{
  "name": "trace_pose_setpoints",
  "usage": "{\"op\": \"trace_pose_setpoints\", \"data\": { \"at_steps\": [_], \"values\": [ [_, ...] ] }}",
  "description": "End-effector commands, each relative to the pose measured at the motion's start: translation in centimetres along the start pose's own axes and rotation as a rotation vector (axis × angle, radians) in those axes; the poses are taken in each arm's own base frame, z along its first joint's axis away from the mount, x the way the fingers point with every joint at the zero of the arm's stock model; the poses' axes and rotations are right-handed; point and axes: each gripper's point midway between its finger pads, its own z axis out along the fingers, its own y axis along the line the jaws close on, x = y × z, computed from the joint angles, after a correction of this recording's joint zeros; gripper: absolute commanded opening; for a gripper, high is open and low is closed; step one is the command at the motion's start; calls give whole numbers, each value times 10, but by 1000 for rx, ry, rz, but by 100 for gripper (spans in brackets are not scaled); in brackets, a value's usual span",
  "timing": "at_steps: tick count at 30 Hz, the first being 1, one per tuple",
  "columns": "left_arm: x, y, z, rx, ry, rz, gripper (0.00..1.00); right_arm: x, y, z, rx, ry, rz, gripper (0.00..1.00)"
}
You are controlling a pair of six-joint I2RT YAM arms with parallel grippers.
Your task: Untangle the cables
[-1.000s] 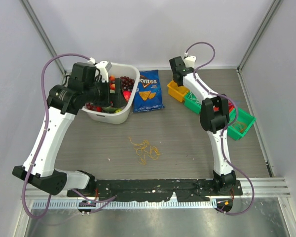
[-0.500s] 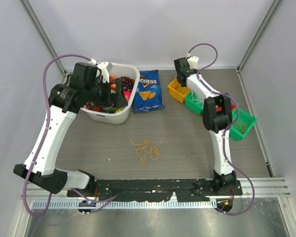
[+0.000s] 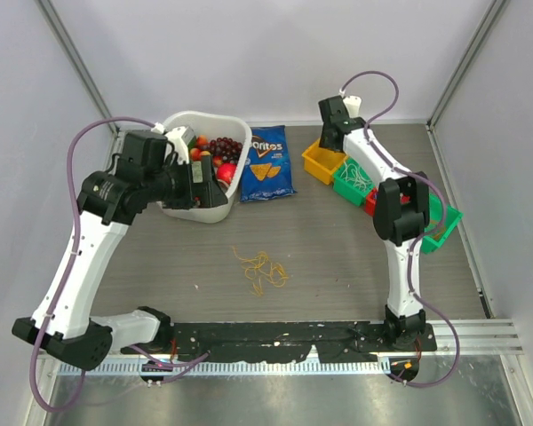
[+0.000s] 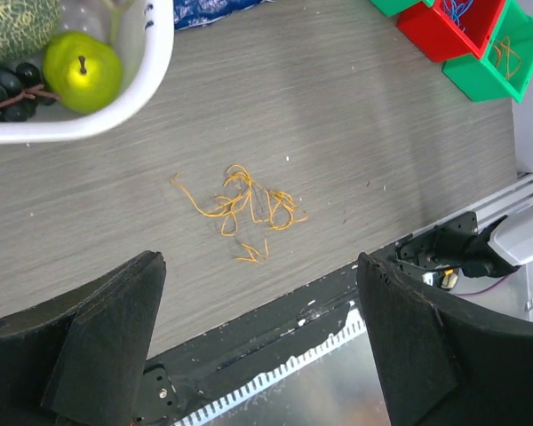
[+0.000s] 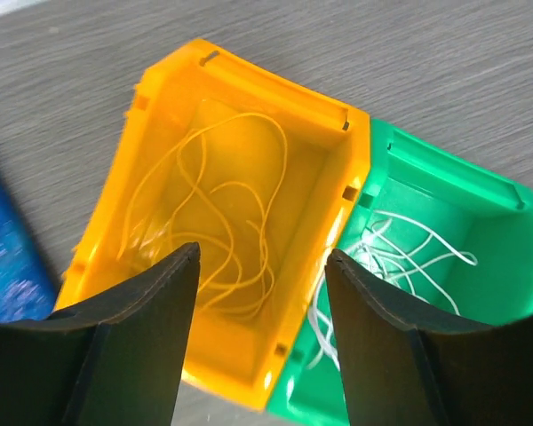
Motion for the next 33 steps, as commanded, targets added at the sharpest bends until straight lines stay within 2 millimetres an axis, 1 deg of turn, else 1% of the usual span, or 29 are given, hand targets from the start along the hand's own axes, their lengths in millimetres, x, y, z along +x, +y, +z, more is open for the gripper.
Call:
{"op": "trace_pose_setpoints", "data": {
  "at_steps": [1, 2, 3, 4, 5, 6, 7, 8, 9, 10, 11, 12, 13, 14, 15, 16, 17, 18, 19, 20, 21, 23, 25, 27, 28, 30, 33],
  "values": [
    [3, -9, -9, 58, -51, -51, 92, -52, 0, -78, -157, -78, 53, 65],
    [6, -9, -8, 61, -49, -63, 92, -47, 5, -90, -217, -50, 46, 65],
    [11, -7, -6, 61, -41, -75, 92, -41, 15, -99, -278, -26, 41, 65],
    [15, -7, -5, 68, -39, -88, 92, -20, 37, -115, -420, 46, 14, 65],
    [21, -5, 0, 67, -26, -105, 92, -10, 50, -127, -493, 76, 1, 64],
    [27, -4, 5, 73, -13, -119, 91, 24, 77, -155, -661, 176, -58, 63],
    [38, -1, 12, 75, 19, -145, 89, 41, 91, -170, -731, 206, -97, 63],
    [42, -2, 16, 88, 34, -157, 88, 81, 107, -199, -835, 283, -166, 62],
    [50, -1, 23, 98, 58, -176, 85, 100, 117, -213, -894, 297, -207, 62],
    [63, 4, 32, 95, 95, -202, 82, 139, 123, -240, -964, 353, -275, 62],
    [71, 5, 37, 103, 116, -216, 81, 150, 123, -253, -986, 359, -279, 62],
    [77, 6, 42, 112, 130, -229, 79, 187, 122, -262, -1001, 422, -322, 62],
    [83, 7, 48, 118, 141, -241, 78, 193, 121, -273, -1023, 417, -305, 62],
    [87, 8, 52, 123, 143, -253, 78, 229, 112, -276, -1007, 481, -333, 62],
    [92, 11, 57, 124, 148, -270, 78, 228, 112, -286, -1033, 461, -307, 62],
    [97, 12, 62, 128, 156, -283, 79, 256, 101, -285, -1012, 508, -331, 62],
    [100, 13, 67, 134, 160, -298, 80, 258, 99, -291, -1018, 492, -321, 62],
    [105, 16, 74, 131, 173, -316, 81, 277, 88, -286, -981, 513, -338, 63],
    [108, 19, 82, 120, 176, -337, 82, 284, 81, -282, -956, 511, -331, 63],
    [112, 25, 90, 98, 174, -366, 82, 288, 78, -281, -947, 506, -338, 63],
    [113, 30, 97, 79, 162, -387, 82, 289, 74, -276, -914, 493, -339, 63],
    [115, 34, 114, 76, 147, -438, 81, 295, 66, -270, -878, 495, -359, 62],
    [114, 41, 129, 41, 139, -517, 80, 294, 62, -264, -849, 485, -370, 62],
    [118, 50, 143, -22, 149, -615, 80, 296, 62, -265, -857, 486, -382, 61],
    [124, 56, 152, -55, 167, -662, 79, 297, 62, -264, -860, 491, -383, 60],
    [127, 58, 166, -76, 182, -740, 78, 301, 64, -266, -878, 502, -387, 58],
    [133, 65, 183, -129, 200, -811, 75, 306, 65, -267, -891, 512, -391, 56]
  ]
}}
